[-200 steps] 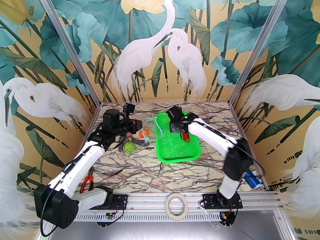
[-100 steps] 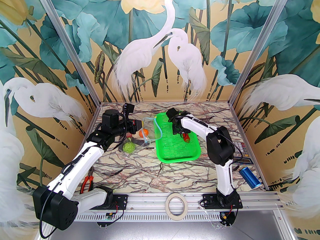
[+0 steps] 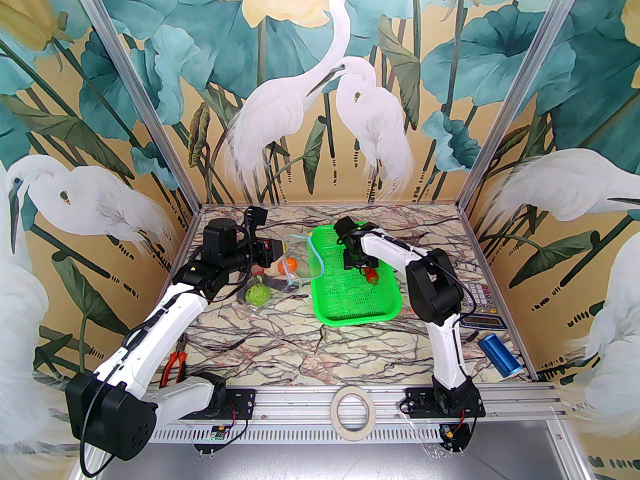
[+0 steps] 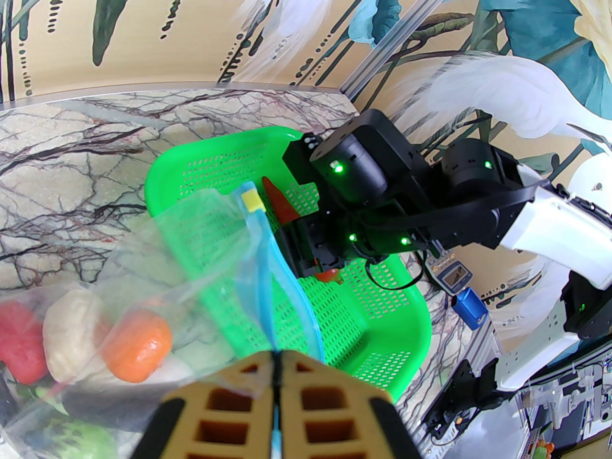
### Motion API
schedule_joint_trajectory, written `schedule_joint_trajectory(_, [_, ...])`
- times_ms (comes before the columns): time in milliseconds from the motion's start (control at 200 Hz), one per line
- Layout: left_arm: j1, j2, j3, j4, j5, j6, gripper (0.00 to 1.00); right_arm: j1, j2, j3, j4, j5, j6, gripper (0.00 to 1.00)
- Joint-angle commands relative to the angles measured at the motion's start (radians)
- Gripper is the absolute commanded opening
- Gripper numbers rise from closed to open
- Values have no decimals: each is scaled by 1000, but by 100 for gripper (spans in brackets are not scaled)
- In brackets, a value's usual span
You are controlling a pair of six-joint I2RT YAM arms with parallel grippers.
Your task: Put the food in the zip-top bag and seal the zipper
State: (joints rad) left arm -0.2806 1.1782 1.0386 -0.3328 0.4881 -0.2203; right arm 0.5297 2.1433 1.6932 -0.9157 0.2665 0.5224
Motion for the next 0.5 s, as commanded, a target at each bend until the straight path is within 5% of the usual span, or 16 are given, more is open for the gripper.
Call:
schedule_joint_trajectory(0, [8,-11,-7,1,-1,14,9,-5,16,-25,66,-99,-2,66])
schedule_joint_trajectory(130, [9,-9,-9,4,-2,13,9,-5,-3,-54,105,-139,4,56])
schedule_joint_trajectory(495, [9,1,-7,13,5,7,10,-7,-102,-121,192,-301,20,58])
